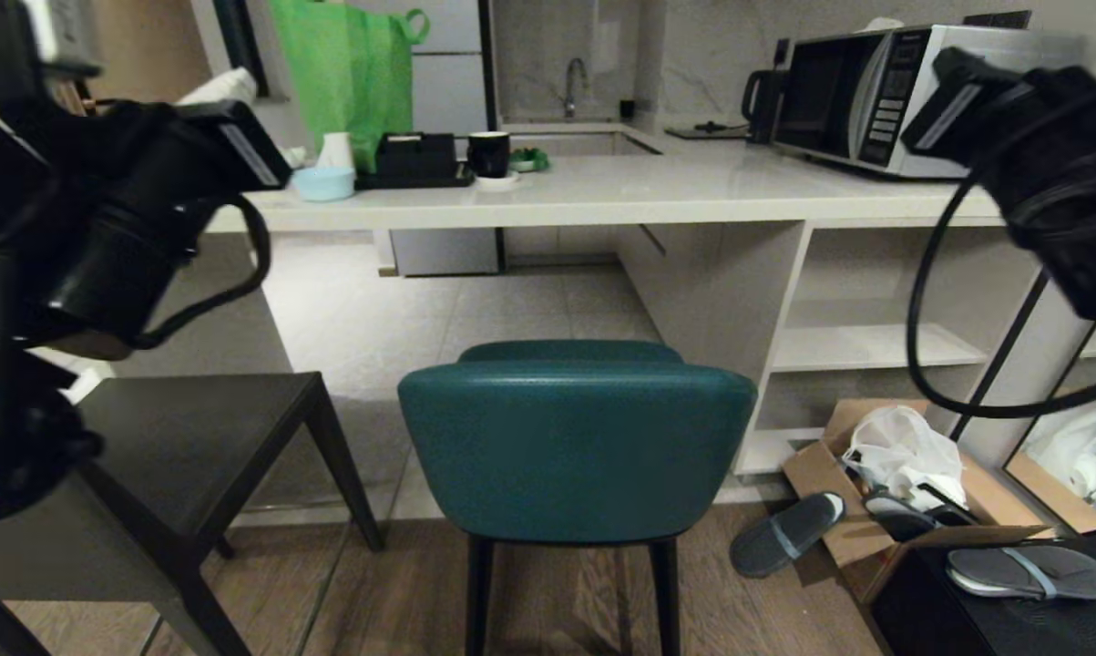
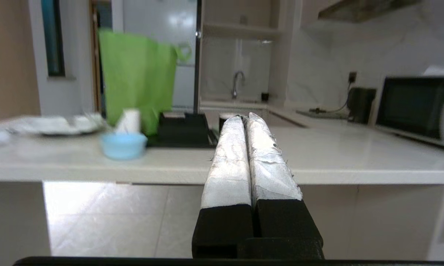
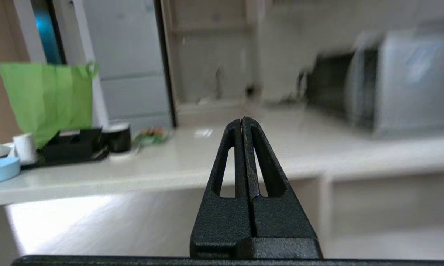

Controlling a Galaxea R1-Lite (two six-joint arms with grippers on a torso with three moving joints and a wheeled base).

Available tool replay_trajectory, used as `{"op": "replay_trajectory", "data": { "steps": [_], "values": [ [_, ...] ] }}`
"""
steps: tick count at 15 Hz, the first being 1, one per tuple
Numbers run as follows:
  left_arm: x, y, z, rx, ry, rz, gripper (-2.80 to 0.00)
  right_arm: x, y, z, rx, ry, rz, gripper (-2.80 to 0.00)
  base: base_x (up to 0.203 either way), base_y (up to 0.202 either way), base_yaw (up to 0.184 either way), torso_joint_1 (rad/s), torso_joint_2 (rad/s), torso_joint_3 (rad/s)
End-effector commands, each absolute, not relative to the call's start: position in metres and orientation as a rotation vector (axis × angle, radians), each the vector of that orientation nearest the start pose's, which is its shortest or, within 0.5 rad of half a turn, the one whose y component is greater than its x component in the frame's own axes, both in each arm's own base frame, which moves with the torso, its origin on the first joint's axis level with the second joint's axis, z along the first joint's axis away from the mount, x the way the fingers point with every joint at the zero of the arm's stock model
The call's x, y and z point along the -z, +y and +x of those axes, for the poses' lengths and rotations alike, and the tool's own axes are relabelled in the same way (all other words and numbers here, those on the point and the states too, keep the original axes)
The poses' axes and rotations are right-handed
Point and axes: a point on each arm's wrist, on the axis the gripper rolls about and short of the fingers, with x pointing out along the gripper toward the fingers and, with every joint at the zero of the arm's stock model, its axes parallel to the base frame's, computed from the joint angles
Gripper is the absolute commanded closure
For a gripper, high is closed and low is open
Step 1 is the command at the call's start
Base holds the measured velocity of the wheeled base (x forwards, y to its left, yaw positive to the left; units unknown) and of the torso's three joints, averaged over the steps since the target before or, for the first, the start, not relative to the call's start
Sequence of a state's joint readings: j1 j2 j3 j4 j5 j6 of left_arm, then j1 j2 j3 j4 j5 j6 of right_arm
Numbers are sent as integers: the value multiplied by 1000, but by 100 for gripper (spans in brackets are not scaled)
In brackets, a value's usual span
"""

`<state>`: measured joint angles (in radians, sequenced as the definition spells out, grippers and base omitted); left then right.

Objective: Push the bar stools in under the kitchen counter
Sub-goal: Push the gray chair back under the dining table

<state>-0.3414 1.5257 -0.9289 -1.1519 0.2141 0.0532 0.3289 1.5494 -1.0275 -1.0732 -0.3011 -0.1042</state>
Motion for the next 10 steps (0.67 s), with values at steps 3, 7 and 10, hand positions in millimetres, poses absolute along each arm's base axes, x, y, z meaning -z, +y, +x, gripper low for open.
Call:
{"op": "replay_trajectory", "data": {
  "steps": [3, 7, 10],
  "values": [
    [-353, -28, 111, 114, -594, -73, 0, -365, 45, 154, 25, -613, 39, 0, 0, 0, 0, 0, 0, 0],
    [-293, -2, 31, 46, -435, -19, 0, -332, 17, 76, 36, -462, -26, 0, 0, 0, 0, 0, 0, 0],
    [-241, 1, -5, -15, -326, -22, 0, -302, 1, 33, 105, -376, -68, 0, 0, 0, 0, 0, 0, 0]
  ]
}}
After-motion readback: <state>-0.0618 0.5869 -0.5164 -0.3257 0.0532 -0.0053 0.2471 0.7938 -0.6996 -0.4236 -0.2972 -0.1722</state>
